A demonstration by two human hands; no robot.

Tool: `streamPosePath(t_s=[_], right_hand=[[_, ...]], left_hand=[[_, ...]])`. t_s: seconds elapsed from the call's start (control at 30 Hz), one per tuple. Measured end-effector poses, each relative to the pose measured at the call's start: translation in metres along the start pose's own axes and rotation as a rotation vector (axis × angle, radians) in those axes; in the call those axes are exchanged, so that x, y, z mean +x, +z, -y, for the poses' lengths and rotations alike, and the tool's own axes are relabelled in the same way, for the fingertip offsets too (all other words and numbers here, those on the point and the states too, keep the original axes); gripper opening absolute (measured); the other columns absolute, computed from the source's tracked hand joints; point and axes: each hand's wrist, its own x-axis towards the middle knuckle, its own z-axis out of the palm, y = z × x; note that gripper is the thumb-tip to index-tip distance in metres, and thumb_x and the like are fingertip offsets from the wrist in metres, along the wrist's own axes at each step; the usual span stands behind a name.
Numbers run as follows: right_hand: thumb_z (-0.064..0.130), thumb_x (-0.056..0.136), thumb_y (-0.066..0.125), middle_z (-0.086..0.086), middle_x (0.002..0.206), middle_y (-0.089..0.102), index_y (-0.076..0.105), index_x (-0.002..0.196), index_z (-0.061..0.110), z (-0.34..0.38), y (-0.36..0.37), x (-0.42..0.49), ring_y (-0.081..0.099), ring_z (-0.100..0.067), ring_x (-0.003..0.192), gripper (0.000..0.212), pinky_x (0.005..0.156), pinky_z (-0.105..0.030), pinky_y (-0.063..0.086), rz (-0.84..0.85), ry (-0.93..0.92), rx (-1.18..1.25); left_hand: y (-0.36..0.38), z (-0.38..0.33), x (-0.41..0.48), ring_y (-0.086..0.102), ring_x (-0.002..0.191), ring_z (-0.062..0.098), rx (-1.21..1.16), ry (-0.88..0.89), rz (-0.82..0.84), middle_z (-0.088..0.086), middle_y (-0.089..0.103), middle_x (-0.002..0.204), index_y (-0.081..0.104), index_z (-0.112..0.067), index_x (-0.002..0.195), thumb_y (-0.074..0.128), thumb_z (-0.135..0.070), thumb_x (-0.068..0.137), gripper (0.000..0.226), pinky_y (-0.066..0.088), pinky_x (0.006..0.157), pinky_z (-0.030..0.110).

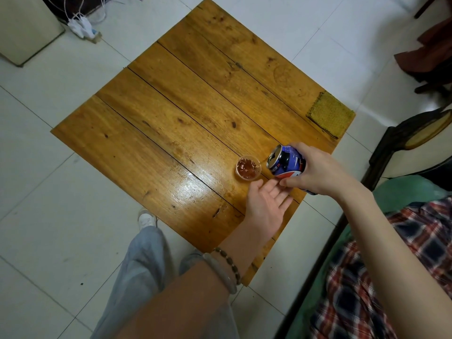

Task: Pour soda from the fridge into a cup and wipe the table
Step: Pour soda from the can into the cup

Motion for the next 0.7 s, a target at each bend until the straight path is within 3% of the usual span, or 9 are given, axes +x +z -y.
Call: streamPosePath(t_s=[0.7], right_hand=[[0.046,0.062,0.078,0.0,0.106,0.055,0.041,0.129,0.027,-0.0005,0.0046,-0.004,0.052,-0.02,0.094,0.079,0.082,-0.043,0.048,0.021,0.005,0.003]], left_hand=[[-0.0031,0.0042,-0.0047,0.04,0.133,0.029,0.015,0.005,0.003,0.018,0.045,0.141,0.04,-0.002,0.137,0.022,-0.036,0.1,0.054,0.026,0.114,0.042]])
